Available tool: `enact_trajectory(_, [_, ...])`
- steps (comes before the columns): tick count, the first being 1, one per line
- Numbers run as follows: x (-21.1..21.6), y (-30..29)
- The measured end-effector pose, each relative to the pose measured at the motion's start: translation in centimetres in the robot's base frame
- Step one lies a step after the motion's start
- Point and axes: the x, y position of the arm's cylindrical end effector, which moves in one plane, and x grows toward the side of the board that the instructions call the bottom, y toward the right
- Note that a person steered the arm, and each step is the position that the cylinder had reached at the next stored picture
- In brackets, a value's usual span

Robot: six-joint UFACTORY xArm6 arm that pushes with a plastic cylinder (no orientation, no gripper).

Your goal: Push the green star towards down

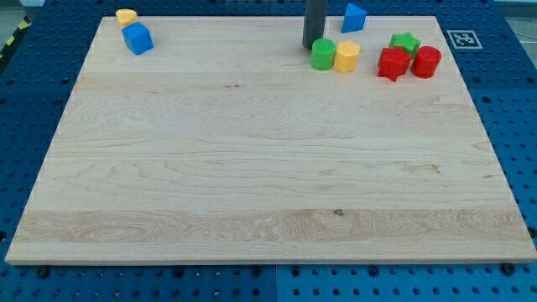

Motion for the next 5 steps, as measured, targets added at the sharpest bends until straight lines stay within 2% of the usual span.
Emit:
enact_trajectory(2, [2.4,4.3])
enact_trajectory(3, [6.1,4.4])
enact_trajectory(5, [10.3,4.8])
